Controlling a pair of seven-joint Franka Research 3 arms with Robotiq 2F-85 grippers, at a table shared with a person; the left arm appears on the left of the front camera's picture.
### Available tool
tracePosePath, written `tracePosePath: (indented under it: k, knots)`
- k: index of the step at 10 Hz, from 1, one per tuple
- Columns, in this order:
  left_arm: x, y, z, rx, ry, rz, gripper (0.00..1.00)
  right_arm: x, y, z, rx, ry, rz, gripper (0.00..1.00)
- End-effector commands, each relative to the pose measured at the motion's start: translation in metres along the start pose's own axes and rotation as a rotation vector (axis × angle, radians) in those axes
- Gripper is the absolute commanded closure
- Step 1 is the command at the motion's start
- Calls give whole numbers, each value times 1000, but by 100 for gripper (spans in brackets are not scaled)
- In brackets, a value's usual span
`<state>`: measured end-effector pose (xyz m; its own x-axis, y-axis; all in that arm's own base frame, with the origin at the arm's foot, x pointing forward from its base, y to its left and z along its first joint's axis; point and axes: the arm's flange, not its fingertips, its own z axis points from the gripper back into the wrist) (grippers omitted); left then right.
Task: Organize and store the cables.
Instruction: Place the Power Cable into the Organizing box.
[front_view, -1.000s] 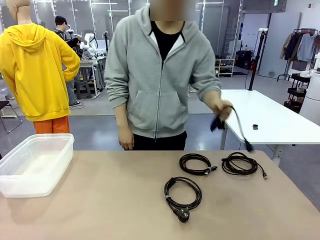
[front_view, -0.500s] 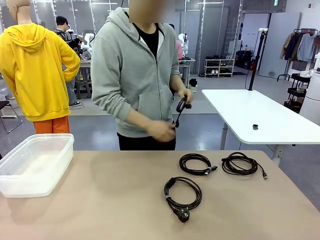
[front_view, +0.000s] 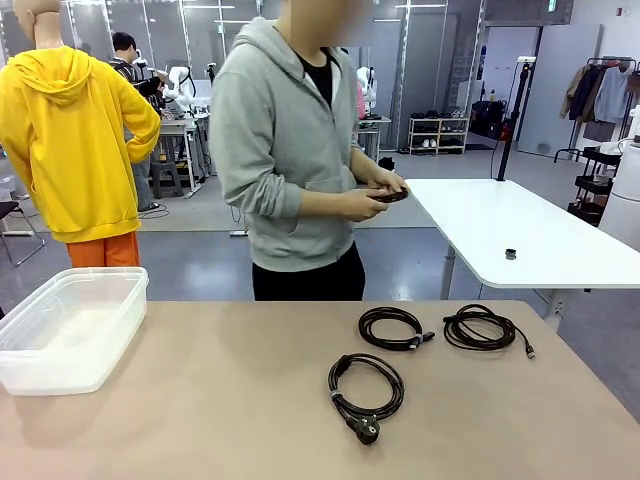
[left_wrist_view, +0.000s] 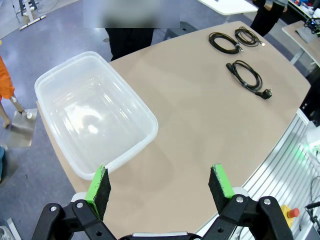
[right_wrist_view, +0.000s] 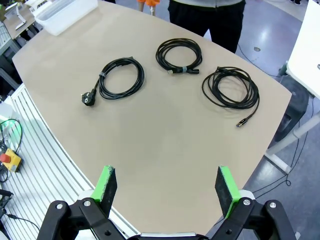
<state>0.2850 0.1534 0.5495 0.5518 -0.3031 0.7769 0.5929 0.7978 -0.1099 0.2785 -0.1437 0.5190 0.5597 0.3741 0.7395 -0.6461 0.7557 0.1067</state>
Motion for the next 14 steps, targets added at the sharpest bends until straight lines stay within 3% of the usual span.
tracePosePath:
  k: [1,14]
  knots:
    - [2,4,2,-14,-9,-16,0,0,-1,0,10,-2,17,0]
    - [2,4,2,-14,-9,-16,0,0,-1,0,10,-2,17,0]
